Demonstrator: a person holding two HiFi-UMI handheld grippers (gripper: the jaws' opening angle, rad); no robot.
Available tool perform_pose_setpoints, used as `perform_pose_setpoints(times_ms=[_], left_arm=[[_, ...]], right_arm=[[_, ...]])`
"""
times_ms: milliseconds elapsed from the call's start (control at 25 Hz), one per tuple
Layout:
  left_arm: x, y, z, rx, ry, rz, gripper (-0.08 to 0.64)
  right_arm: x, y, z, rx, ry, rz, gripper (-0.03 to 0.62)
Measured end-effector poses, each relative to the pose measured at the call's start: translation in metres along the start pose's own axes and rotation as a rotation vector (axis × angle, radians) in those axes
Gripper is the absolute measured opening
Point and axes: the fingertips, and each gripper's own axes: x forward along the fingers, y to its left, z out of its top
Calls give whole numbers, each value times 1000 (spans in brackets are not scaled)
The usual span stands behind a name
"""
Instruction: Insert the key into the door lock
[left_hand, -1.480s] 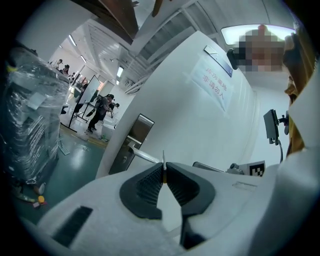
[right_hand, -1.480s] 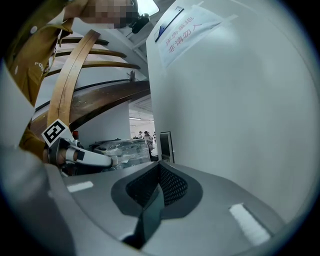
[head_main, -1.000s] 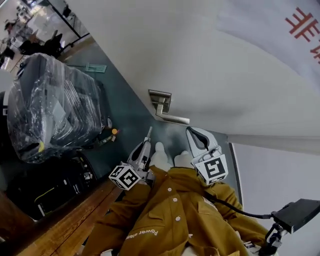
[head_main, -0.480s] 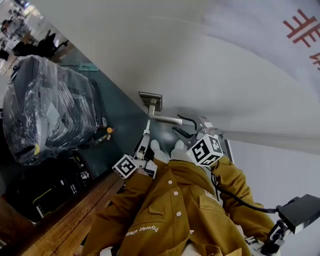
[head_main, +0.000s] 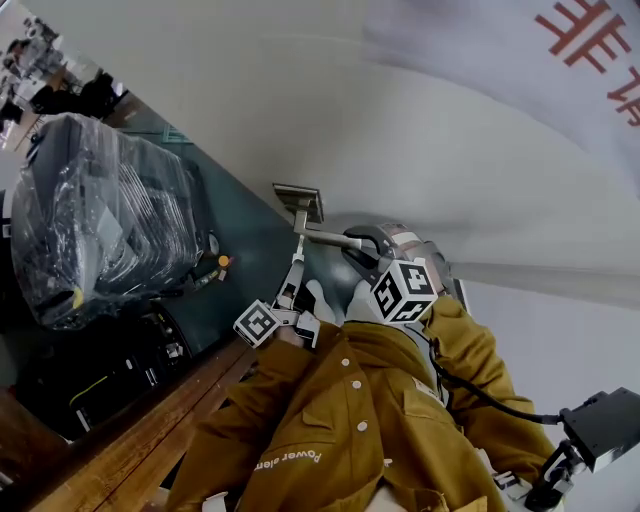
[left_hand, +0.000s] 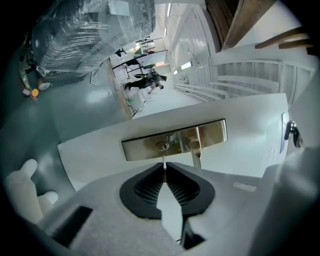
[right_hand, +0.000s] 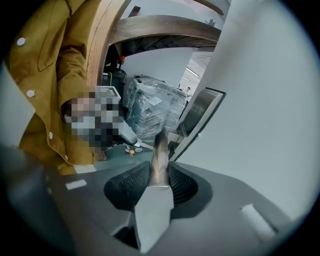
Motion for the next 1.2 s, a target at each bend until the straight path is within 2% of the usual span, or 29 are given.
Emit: perform_pose_setpoints(times_ms=[120, 640, 1040, 1200], left_arm=[[6, 8, 4, -46, -18, 13, 26], [34, 2, 8, -38, -6, -17, 26], [39, 4, 13, -93, -29, -41, 26], [48, 3, 14, -101, -12, -46, 26]], right_arm=[[1, -1, 1, 8, -4, -7, 124], [-2, 0, 1, 14, 3, -14, 124], [-1, -2, -2, 23, 3, -20, 124], [-2, -4, -2, 26, 6, -27, 123]])
